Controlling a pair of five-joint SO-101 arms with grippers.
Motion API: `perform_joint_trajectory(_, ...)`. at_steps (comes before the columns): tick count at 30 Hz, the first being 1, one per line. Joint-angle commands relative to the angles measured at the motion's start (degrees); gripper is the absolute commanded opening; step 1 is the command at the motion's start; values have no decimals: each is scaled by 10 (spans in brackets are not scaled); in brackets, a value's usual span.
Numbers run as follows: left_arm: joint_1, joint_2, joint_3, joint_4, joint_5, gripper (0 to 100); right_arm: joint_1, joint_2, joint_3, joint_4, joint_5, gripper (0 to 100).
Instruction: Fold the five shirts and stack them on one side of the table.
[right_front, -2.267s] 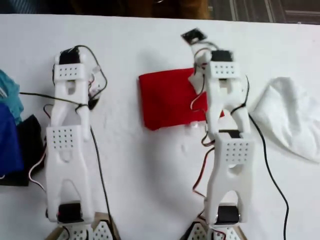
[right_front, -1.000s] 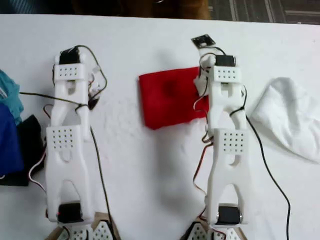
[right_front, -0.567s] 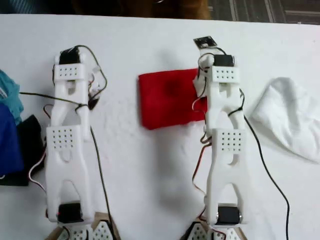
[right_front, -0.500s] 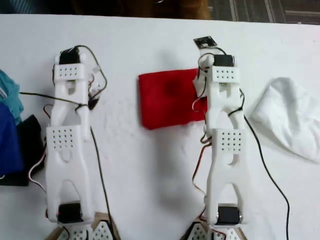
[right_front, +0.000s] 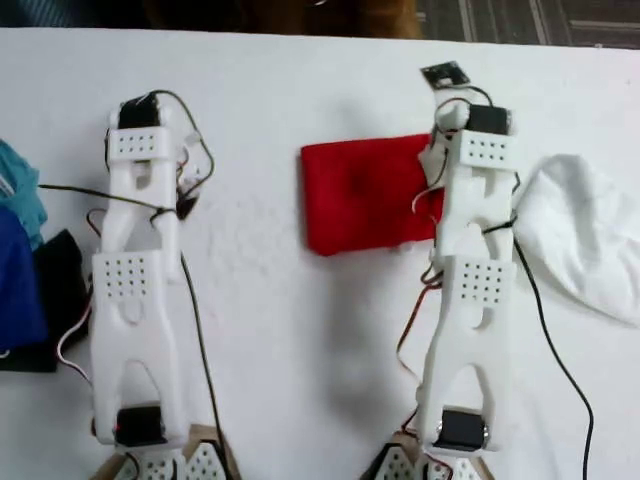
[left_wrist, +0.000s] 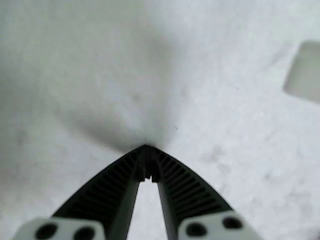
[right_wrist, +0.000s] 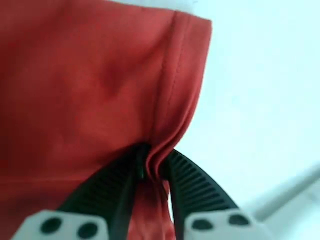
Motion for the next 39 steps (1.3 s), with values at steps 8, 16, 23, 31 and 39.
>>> perform_joint_trajectory(8,-19,-4,5,-2,-1,25,111,-37,-125,4,88,19)
perform_joint_trajectory(16,-19,-4,5,-1,-1,25,210,-41,-144,-2,151,19)
perform_joint_trajectory(23,-19,-4,5,-1,-1,25,247,-50,-139,5,150,19)
perform_joint_trajectory(31,-19,-4,6,-1,-11,25,191,-49,-139,8,103,19)
perform_joint_trajectory(39,-19,-4,6,-1,-11,25,157,-55,-142,33,102,19)
